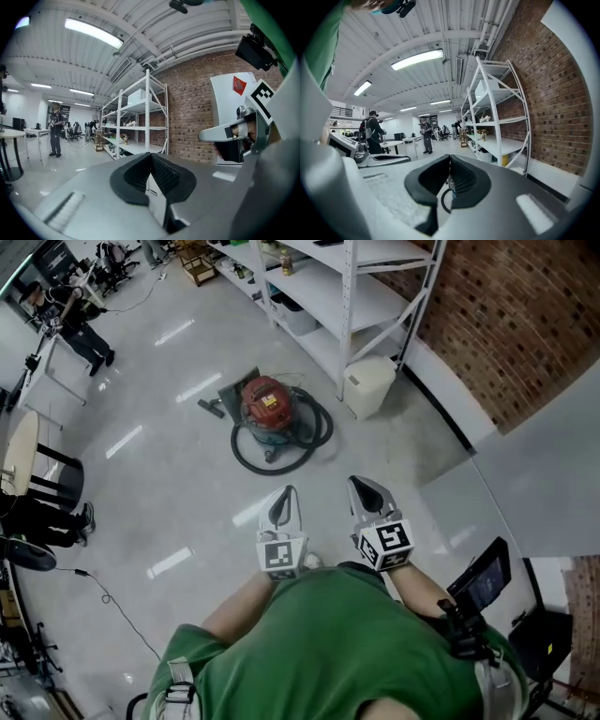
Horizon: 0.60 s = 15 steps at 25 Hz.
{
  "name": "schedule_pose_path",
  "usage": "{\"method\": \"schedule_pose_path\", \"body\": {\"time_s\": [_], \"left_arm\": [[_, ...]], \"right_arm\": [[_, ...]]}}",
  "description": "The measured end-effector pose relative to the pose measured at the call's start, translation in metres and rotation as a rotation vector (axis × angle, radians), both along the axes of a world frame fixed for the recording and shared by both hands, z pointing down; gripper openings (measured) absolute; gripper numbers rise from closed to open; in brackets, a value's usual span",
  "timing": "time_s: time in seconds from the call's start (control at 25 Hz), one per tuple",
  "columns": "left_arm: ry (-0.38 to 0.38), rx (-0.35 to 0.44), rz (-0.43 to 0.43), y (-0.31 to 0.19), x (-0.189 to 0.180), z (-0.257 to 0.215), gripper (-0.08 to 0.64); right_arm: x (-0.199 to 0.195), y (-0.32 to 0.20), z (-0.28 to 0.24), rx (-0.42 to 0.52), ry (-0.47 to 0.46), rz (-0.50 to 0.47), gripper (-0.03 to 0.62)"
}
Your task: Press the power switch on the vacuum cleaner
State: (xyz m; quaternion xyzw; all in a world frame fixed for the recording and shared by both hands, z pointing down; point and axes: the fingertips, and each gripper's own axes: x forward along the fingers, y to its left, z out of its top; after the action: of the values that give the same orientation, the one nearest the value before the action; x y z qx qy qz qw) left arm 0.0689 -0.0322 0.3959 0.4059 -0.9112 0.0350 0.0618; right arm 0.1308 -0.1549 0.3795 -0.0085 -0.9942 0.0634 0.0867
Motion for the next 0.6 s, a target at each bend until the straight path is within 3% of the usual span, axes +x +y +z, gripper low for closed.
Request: {"method": "schedule_pose_path", "body": {"time_s": [0.4,0.6], "left_arm": [[0.015,0.037,-0.087,0.038,-0.065,0.004,0.008],[0.032,0.006,-0.132,0.047,-0.082,0.016,0.008]], "right_arm": [[-0.088,0.037,0.012,0.013,0.034,-0.106,0.003],[-0.113,0.041,0.012,0.023,0.031,-0.138,0.003]]}}
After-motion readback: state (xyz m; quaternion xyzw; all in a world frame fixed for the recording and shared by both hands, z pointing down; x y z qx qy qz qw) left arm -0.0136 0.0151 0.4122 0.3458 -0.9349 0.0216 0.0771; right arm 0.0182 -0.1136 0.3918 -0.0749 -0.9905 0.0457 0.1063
